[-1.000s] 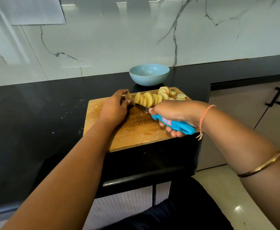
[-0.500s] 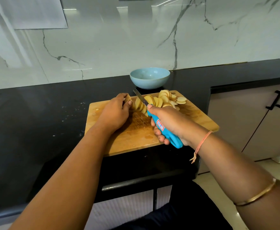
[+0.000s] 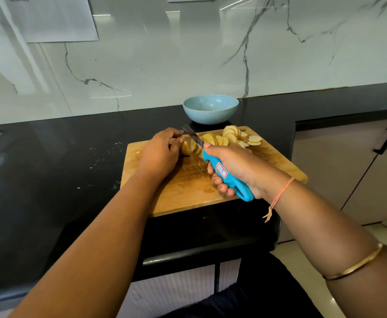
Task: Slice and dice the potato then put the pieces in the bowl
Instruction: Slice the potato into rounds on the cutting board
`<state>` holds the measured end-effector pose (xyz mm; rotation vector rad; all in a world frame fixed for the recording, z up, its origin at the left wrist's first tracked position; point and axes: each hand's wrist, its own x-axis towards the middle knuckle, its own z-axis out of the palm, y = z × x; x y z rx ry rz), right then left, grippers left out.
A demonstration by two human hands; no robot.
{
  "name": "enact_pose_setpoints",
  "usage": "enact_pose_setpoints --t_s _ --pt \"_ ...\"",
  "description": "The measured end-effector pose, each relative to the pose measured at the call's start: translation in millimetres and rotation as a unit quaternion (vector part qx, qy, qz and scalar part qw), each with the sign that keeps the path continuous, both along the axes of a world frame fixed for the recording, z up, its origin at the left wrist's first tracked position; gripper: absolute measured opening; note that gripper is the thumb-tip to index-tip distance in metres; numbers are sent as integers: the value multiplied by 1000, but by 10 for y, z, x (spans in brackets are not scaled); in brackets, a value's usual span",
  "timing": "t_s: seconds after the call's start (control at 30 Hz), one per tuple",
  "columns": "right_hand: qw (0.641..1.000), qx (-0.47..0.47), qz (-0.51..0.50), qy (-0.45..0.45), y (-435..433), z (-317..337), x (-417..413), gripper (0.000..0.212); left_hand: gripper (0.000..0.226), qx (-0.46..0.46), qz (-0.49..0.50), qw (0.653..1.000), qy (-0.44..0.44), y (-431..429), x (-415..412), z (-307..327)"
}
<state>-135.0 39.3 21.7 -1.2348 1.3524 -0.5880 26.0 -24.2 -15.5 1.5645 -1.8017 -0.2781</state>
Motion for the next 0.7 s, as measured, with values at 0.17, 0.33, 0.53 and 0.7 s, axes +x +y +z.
enact_pose_setpoints --t_s 0.17,0.33,0.53,0.7 --pt "1000 -3 2 -7 -5 18 53 51 58 41 -15 999 -23 6 -9 -4" --pt "1000 -1 2 -4 2 17 65 52 54 45 -8 998 -37 35 -32 14" --pt "1000 17 9 4 -3 69 19 52 42 68 0 998 -17 43 -19 55" --pt "999 40 -4 9 -19 56 88 51 46 51 -4 997 53 61 -2 62"
